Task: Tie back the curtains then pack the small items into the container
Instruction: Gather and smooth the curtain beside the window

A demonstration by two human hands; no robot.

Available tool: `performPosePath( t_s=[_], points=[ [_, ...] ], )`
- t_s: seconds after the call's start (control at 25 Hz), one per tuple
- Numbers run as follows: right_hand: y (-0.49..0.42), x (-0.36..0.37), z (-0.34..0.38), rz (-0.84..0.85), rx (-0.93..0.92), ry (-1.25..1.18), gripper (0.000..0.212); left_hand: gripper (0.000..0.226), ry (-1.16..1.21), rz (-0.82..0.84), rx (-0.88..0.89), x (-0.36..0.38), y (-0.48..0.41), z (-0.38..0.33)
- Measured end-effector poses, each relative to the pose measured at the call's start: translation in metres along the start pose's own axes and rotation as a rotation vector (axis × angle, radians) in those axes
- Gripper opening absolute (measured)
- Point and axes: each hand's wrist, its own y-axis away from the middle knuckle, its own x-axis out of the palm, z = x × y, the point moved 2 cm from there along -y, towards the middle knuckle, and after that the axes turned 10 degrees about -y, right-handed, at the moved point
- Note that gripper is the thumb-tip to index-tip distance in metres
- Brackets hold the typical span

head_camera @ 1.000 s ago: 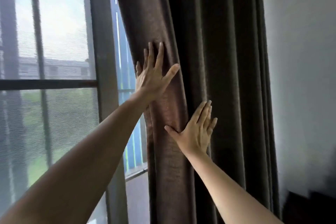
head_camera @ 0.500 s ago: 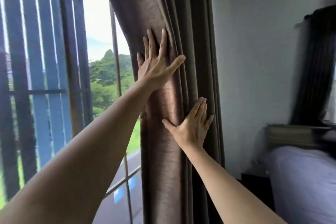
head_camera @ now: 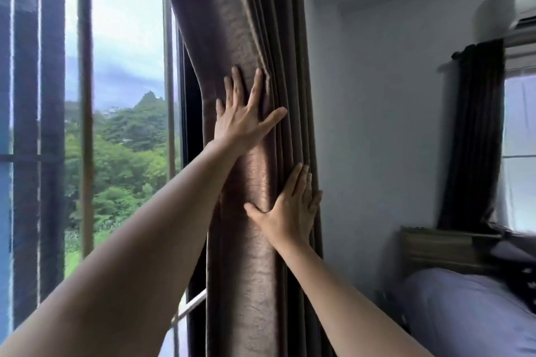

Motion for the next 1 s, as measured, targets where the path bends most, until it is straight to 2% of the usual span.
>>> performPosePath(
  t_s=[0.32,0.48,0.64,1.0],
  points=[
    [-0.06,0.068,-0.067,-0.004,0.0,-0.014,0.138,0.086,0.03,-0.014,0.021,0.114,-0.062,-0.002],
    [-0.092,0.085,-0.096,0.046,-0.042,0.07,0.139,0.087,0.093,-0.005,0.047,0.156,-0.089,-0.01],
    [-0.114,0.098,-0.132,-0.007,-0.009,0.046,0.133,0.087,0.066,-0.03,0.063,0.19,-0.111,-0.029],
    [-0.165,0.14,-0.203,0.004,-0.045,-0.061,0.128,0.086,0.014,0.059,0.059,0.264,-0.156,-0.039]
  ],
)
